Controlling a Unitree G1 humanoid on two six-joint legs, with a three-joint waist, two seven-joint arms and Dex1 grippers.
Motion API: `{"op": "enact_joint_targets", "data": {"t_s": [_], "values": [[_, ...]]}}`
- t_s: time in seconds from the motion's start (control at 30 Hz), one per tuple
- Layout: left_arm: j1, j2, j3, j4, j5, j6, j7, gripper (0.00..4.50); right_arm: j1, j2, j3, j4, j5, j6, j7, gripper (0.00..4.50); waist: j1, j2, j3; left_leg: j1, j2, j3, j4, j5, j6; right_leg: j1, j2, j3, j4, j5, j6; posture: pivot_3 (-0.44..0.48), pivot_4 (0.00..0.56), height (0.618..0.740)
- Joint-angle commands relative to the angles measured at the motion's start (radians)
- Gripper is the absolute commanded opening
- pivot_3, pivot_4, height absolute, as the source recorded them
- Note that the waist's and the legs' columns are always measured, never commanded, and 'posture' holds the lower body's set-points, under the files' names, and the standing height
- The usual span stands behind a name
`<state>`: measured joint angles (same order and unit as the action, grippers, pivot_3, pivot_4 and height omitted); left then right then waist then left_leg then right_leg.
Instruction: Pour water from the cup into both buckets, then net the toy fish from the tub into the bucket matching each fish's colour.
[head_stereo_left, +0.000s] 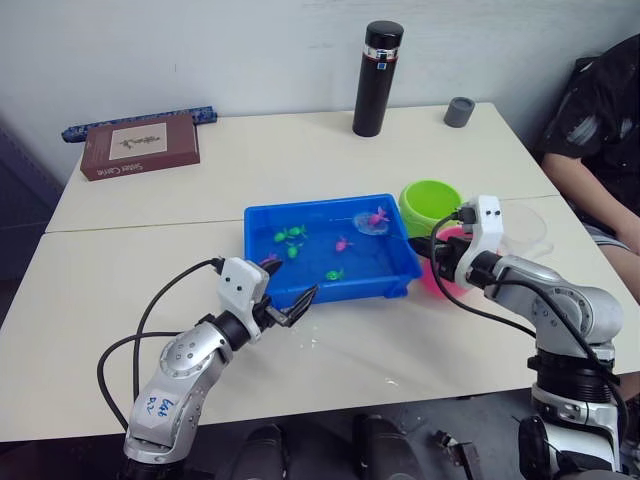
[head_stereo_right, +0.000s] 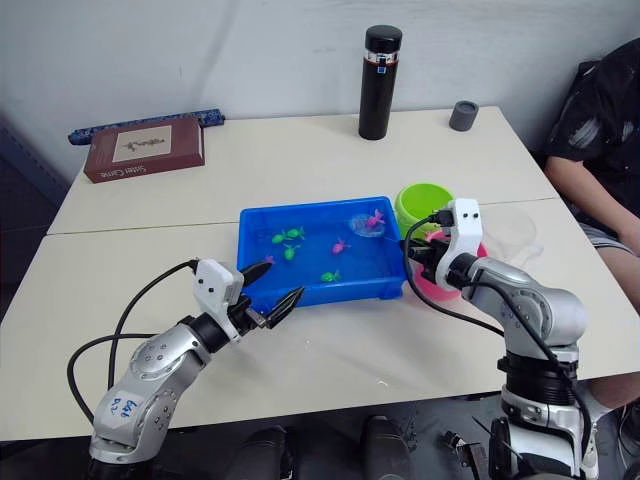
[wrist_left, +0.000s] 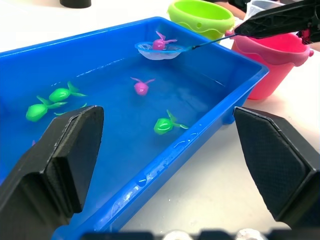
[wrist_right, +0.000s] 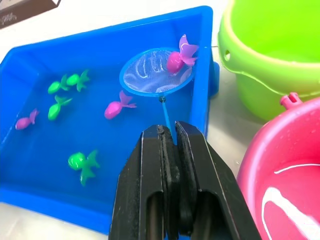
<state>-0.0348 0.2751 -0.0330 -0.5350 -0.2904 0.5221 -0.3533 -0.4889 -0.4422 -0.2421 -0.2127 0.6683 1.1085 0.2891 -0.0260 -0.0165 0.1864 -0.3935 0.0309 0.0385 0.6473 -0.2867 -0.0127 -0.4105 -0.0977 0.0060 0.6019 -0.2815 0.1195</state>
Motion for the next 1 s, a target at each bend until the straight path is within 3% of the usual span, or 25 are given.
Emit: {"op": "enact_joint_targets", "data": {"t_s": [0.03,0.47,1.0], "values": [[-0.002,-0.001,-0.008,-0.015,-0.005,-0.025,-0.008,4.45,0.035,-0.036,0.020,-0.108,-0.012,-0.048,0.033,0.00,0.001,0.000,0.000,0.000,0.000,0.000,0.000,0.000,0.000,0.000,0.000,0.000,0.000,0.000,0.000,0.000,0.150,0.740],[-0.034,0.014,-0.004,0.011,-0.016,-0.027,-0.042,4.45,0.214,-0.116,0.041,-0.425,-0.041,-0.142,0.061,0.00,0.002,0.000,0.000,0.000,0.000,0.000,0.000,0.000,0.000,0.000,0.001,0.000,-0.001,-0.001,-0.003,0.000,0.150,0.740],[-0.151,0.036,-0.027,0.104,-0.049,-0.027,-0.172,4.45,0.417,-0.198,-0.216,-0.687,-0.090,-0.165,-0.023,0.00,0.029,0.000,0.000,-0.001,0.000,0.000,0.001,0.000,0.000,0.001,0.001,0.000,-0.002,-0.003,-0.005,0.000,0.150,0.740]]}}
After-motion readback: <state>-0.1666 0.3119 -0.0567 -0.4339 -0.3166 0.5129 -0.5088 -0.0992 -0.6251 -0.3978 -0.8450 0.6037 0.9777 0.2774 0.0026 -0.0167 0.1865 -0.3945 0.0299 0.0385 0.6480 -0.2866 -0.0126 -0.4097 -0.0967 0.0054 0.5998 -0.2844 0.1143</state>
